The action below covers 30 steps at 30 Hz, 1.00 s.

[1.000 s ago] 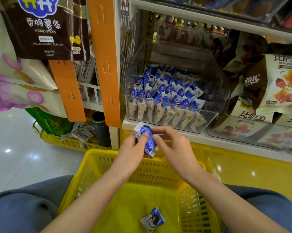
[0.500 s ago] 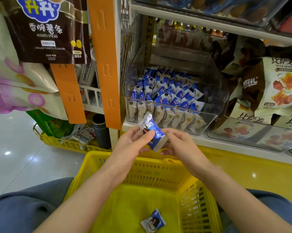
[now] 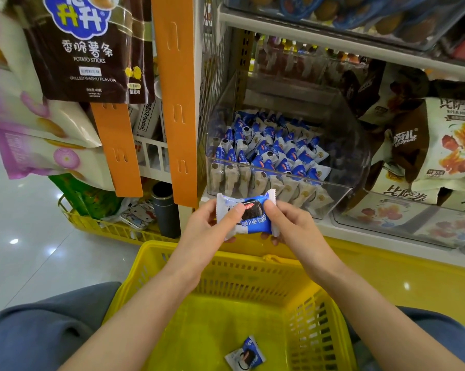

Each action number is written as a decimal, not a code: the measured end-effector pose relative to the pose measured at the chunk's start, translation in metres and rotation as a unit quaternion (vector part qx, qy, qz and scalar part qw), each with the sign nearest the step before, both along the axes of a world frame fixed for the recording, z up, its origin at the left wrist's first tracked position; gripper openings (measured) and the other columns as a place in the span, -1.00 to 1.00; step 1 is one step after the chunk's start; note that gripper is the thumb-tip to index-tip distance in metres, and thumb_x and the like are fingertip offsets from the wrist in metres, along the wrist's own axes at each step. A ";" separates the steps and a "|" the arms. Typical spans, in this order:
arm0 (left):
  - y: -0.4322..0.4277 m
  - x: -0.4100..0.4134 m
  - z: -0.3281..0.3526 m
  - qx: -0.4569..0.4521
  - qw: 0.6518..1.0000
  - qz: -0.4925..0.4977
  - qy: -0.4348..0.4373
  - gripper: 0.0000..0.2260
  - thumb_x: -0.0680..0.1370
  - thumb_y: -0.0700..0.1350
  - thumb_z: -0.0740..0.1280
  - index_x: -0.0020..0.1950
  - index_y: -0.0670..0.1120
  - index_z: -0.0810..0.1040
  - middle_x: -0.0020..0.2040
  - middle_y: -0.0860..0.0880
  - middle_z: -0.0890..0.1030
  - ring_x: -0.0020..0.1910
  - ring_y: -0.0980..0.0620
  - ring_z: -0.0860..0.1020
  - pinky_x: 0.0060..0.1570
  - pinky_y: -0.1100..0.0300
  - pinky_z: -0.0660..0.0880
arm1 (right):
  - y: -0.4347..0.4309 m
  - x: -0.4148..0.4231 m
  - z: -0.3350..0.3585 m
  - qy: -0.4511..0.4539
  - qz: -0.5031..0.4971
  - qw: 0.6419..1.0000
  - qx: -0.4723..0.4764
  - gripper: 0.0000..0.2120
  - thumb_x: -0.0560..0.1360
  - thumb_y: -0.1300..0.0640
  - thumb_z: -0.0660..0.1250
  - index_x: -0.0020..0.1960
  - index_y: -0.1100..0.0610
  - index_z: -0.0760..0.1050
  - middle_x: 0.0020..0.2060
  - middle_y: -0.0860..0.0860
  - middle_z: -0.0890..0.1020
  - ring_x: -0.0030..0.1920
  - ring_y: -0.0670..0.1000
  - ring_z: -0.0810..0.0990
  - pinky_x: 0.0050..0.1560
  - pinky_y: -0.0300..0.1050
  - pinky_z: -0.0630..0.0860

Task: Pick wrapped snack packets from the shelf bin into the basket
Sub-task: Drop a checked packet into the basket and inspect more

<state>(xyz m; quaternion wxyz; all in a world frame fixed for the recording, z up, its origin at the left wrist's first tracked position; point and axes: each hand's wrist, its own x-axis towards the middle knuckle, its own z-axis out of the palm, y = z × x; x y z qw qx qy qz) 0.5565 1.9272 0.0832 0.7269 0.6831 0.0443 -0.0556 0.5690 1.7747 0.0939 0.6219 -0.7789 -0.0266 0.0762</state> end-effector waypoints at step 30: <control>0.028 0.020 0.015 -0.001 0.998 0.048 -0.029 -0.82 0.53 -0.06 0.30 0.12 -0.02 0.47 -0.02 0.08 0.61 -0.25 0.38 0.57 -0.36 0.51 0.44 | -0.008 0.110 0.048 -0.259 -0.088 0.932 -0.238 -0.85 0.58 0.11 0.20 0.05 0.06 0.53 -0.15 -0.06 0.62 -0.10 -0.08 0.62 -0.01 -0.15 0.55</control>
